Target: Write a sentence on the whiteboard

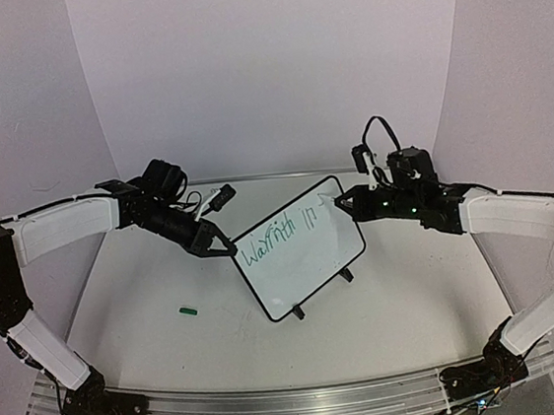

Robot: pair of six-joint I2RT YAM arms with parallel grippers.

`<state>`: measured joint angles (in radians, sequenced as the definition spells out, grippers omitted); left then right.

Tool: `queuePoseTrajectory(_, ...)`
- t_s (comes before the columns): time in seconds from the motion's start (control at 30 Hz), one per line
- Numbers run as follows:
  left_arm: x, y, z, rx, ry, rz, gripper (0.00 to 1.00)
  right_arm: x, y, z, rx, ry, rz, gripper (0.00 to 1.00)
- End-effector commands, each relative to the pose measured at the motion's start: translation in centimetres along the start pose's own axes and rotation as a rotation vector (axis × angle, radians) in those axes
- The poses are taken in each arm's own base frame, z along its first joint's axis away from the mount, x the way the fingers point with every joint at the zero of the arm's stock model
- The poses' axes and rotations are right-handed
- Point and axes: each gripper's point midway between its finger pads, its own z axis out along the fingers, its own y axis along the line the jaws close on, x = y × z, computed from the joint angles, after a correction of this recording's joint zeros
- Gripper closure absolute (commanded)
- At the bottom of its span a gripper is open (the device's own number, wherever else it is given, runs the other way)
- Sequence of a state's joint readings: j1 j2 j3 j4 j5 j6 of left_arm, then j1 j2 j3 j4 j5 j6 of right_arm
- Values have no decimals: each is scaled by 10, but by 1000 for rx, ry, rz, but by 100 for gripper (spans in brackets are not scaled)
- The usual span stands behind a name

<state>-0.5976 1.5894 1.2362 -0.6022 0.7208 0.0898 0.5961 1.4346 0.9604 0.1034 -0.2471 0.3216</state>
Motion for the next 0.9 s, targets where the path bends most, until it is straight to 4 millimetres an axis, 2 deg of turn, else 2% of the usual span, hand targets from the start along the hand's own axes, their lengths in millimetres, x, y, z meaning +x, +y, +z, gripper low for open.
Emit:
queuePoseTrajectory(0.0, 13, -6, 11, 12, 64, 25, 100, -12, 4, 1, -10, -24, -10, 100)
queuePoseTrajectory(0.6, 12, -7, 12, 15, 63, 24, 100, 28, -10, -6, 15, 40, 51, 100)
queuePoseTrajectory(0.87, 13, -6, 12, 15, 65, 23, 100, 15, -17, -10, 66, 0, 44, 100)
